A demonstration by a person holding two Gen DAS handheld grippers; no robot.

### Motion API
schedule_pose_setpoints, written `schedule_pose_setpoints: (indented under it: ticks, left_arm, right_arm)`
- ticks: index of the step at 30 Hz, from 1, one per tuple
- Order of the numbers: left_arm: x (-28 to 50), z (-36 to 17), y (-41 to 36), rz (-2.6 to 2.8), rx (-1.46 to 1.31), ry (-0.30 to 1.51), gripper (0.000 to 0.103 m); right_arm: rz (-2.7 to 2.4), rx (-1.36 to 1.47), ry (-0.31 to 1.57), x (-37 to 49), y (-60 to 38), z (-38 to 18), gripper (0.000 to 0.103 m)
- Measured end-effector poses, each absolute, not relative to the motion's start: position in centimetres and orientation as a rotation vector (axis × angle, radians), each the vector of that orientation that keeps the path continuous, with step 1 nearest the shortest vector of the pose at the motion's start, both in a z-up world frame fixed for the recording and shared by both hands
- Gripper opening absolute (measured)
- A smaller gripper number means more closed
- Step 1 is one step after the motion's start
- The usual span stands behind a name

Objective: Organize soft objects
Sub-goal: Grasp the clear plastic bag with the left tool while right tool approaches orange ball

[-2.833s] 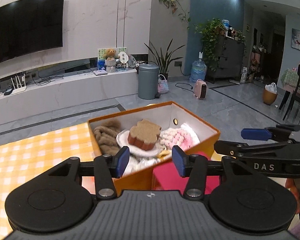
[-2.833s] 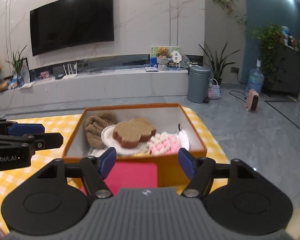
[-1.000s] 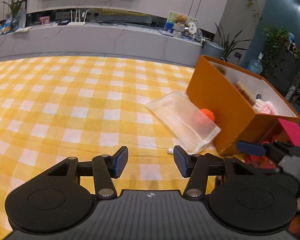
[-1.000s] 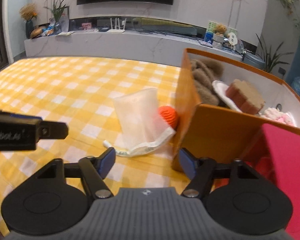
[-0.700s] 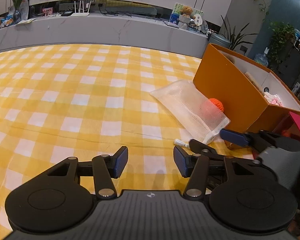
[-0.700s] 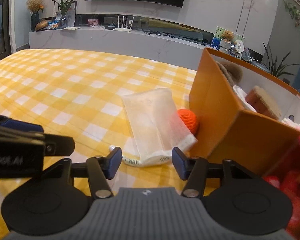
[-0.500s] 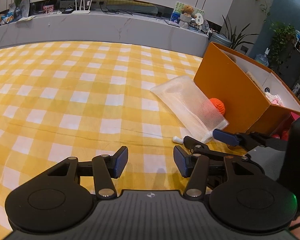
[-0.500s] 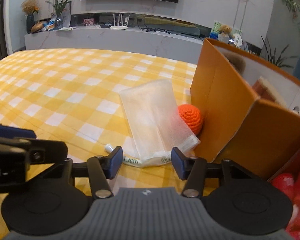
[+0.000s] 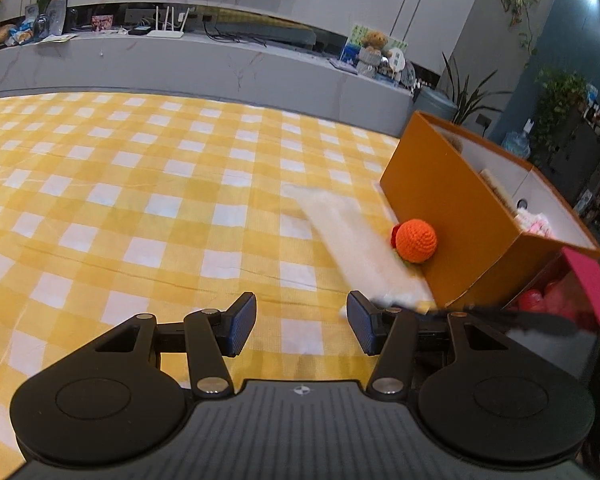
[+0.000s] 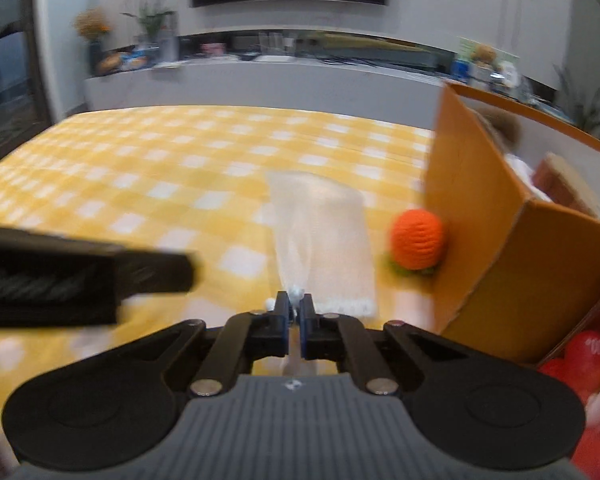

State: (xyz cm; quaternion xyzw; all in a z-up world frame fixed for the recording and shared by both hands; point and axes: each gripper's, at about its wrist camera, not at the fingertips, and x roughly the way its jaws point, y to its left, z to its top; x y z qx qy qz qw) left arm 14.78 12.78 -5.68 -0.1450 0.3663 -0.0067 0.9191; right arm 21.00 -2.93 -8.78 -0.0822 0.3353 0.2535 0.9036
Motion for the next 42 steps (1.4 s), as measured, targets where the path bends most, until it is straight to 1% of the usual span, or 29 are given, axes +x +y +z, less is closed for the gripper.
schedule_pose_setpoints:
  ticks: [5, 8, 11, 12, 13, 14, 15, 20, 21, 22, 27, 33, 34, 35, 36, 37, 42]
  left_arm:
    - [13.4, -5.2, 13.5, 0.008, -0.325, 0.737, 0.062]
    - [13.4, -5.2, 13.6, 0.005, -0.334, 0.742, 0.062]
    - [13.6, -5.4, 13.3, -0.008, -0.322, 0.752, 0.065]
    - [13.7, -5.5, 13.2, -0.013, -0.322, 0.754, 0.07]
    - [13.6, -5.6, 13.2, -0.016, -0.326, 0.756, 0.074]
    - [13.6, -5.6, 13.2, -0.016, -0.336, 0.756, 0.08]
    - [13.6, -5.7, 13.3, -0.017, -0.35, 0.755, 0.083]
    - [13.8, -6.4, 13.9, -0.022, -0.421, 0.778, 0.083]
    - [14.0, -6.5, 13.8, -0.027, -0.427, 0.783, 0.083]
    - [14.1, -6.6, 13.7, -0.032, -0.43, 0.787, 0.083]
    - [15.3, -7.3, 12.9, -0.055, -0.441, 0.815, 0.083]
    - [16.9, -8.2, 12.6, -0.042, -0.465, 0.869, 0.083]
    - [17.3, -8.4, 12.4, -0.04, -0.461, 0.88, 0.083]
    - [17.6, -8.6, 12.2, -0.037, -0.457, 0.89, 0.08]
    - [18.0, -8.7, 12.0, -0.033, -0.45, 0.901, 0.076]
    - [18.5, -8.9, 11.8, -0.03, -0.442, 0.912, 0.074]
    - [20.2, -9.0, 9.9, -0.028, -0.361, 0.913, 0.069]
  right_arm:
    - [0.638, -0.192, 0.702, 17.9, -1.1, -8.5, 0.002]
    - [0.636, -0.205, 0.734, 17.5, -0.8, -8.9, 0.007]
    - [0.61, -0.201, 0.721, 17.3, -1.7, -8.2, 0.017]
    - [0.603, -0.199, 0.714, 17.2, -2.1, -7.8, 0.028]
    - [0.594, -0.197, 0.703, 17.1, -2.6, -7.4, 0.038]
    - [0.581, -0.2, 0.69, 16.9, -3.1, -7.0, 0.039]
    - [0.566, -0.21, 0.679, 16.9, -3.5, -6.8, 0.039]
    - [0.459, -0.222, 0.645, 17.9, -5.6, -6.5, 0.038]
    - [0.439, -0.226, 0.652, 18.3, -5.7, -6.7, 0.036]
    - [0.422, -0.24, 0.654, 18.7, -5.7, -7.0, 0.029]
    - [0.424, -0.337, 0.645, 20.4, -4.6, -8.6, 0.019]
    - [0.473, -0.296, 0.665, 21.1, -4.3, -9.9, 0.017]
    - [0.495, -0.288, 0.666, 21.0, -4.2, -10.0, 0.017]
    - [0.515, -0.283, 0.669, 20.7, -4.0, -10.1, 0.017]
    - [0.531, -0.275, 0.677, 20.6, -3.9, -10.3, 0.017]
    - [0.535, -0.265, 0.683, 20.6, -3.8, -10.5, 0.017]
    - [0.559, -0.2, 0.685, 20.6, -4.6, -10.7, 0.017]
